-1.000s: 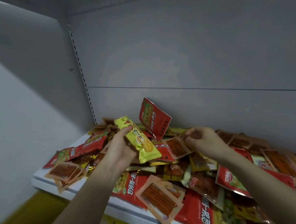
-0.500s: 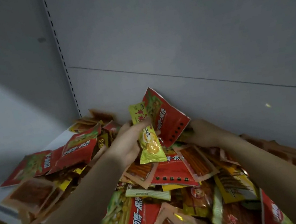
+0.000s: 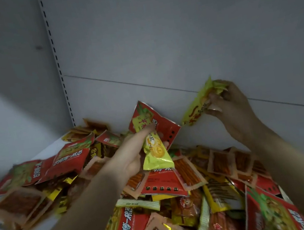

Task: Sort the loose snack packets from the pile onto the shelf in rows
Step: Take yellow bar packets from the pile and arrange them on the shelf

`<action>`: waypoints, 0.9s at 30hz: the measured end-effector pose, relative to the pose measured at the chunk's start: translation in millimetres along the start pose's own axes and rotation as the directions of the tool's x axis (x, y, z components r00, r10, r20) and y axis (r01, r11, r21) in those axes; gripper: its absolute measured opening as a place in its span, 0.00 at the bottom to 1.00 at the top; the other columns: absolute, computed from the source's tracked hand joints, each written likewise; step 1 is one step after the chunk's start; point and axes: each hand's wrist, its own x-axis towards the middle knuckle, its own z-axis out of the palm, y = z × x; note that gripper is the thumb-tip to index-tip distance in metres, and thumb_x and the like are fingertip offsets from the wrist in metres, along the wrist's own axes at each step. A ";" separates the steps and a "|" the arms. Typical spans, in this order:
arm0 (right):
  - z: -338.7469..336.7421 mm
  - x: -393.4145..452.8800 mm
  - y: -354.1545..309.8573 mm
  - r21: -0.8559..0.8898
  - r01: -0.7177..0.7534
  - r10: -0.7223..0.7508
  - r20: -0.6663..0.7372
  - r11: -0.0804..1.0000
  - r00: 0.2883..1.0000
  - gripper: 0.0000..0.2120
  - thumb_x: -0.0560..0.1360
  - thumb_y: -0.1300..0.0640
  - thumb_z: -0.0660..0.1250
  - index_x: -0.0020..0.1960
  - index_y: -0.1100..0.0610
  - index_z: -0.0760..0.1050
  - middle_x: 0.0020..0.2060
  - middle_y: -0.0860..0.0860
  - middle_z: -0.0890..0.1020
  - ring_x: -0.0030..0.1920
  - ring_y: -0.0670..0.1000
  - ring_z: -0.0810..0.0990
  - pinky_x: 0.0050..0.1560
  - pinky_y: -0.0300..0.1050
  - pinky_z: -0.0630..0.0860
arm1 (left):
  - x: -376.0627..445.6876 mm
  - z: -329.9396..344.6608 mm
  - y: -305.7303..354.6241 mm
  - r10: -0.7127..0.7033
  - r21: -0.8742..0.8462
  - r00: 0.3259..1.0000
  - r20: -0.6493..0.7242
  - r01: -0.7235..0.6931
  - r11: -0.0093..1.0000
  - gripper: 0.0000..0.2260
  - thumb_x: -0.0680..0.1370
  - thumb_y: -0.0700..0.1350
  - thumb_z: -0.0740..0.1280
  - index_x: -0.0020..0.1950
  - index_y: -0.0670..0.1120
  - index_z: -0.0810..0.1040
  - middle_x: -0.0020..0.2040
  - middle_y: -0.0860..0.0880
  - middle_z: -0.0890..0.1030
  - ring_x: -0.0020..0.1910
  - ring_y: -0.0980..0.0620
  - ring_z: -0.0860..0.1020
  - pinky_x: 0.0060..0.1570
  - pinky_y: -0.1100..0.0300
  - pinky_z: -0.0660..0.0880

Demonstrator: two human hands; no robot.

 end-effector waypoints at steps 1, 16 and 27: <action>-1.2 -8.9 -3.6 0.046 -0.002 0.001 0.013 0.999 1.000 0.12 0.81 0.66 0.62 0.62 0.54 0.73 0.50 0.50 0.80 0.46 0.44 0.83 0.52 0.48 0.82 | -6.4 9.2 -5.3 -0.027 -0.023 0.999 0.024 0.027 0.999 0.16 0.77 0.50 0.72 0.59 0.41 0.79 0.52 0.39 0.85 0.42 0.42 0.86 0.37 0.51 0.84; -34.9 -147.5 -7.2 0.494 -0.310 0.269 0.155 0.812 0.951 0.08 0.79 0.66 0.66 0.57 0.63 0.70 0.51 0.60 0.78 0.49 0.52 0.83 0.53 0.50 0.83 | -104.2 49.9 -61.6 0.281 -0.186 0.950 -0.135 -0.303 0.935 0.24 0.74 0.35 0.72 0.69 0.43 0.74 0.58 0.42 0.84 0.53 0.40 0.85 0.51 0.46 0.83; -14.2 -197.4 -7.0 0.249 -0.512 0.372 0.446 0.822 0.814 0.17 0.73 0.73 0.68 0.58 0.59 0.76 0.53 0.61 0.83 0.51 0.59 0.84 0.50 0.51 0.81 | -168.1 33.9 -69.9 0.397 -0.049 0.892 -0.217 -0.416 0.908 0.24 0.70 0.37 0.75 0.65 0.41 0.74 0.54 0.39 0.84 0.51 0.42 0.84 0.48 0.47 0.82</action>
